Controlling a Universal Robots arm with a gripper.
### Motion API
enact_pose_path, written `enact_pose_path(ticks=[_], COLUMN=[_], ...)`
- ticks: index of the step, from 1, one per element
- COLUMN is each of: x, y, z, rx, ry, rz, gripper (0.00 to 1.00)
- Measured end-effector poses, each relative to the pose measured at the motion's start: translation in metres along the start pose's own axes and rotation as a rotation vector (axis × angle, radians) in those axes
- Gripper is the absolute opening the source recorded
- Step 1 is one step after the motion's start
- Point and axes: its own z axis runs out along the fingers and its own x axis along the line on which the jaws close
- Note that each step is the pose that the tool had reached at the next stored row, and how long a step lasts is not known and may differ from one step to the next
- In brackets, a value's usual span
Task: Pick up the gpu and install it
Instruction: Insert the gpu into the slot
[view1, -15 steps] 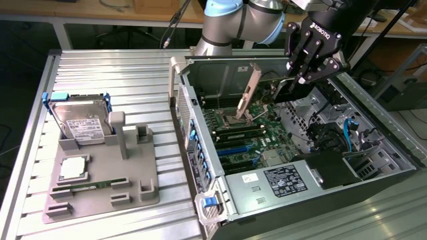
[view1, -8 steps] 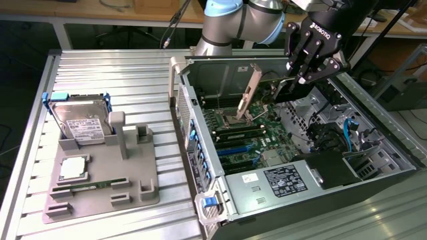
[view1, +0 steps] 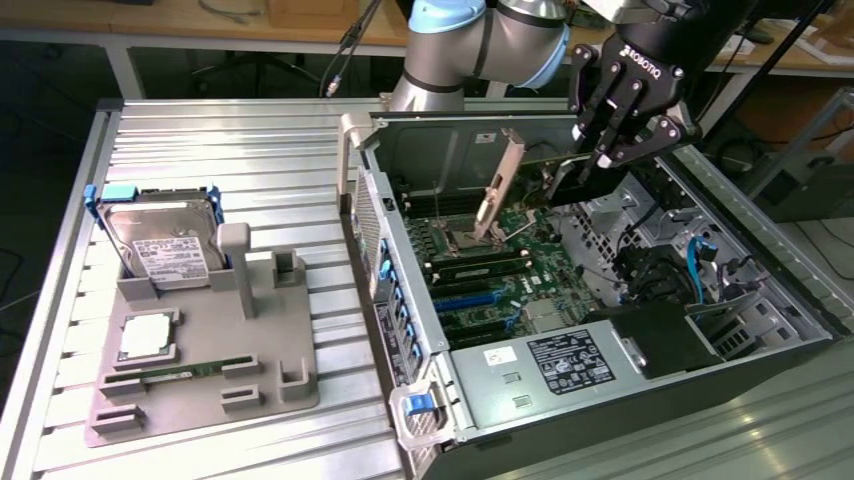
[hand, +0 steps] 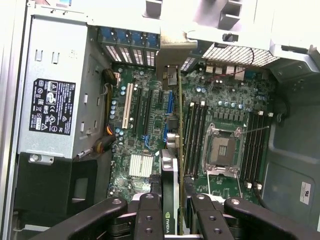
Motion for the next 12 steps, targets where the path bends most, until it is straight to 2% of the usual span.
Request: enact_pose_path(ticks=[12], x=[0.0], y=[0.0], z=[0.0], rx=[-0.0005], ry=[0.001], rz=[-0.022], gripper=[0.27])
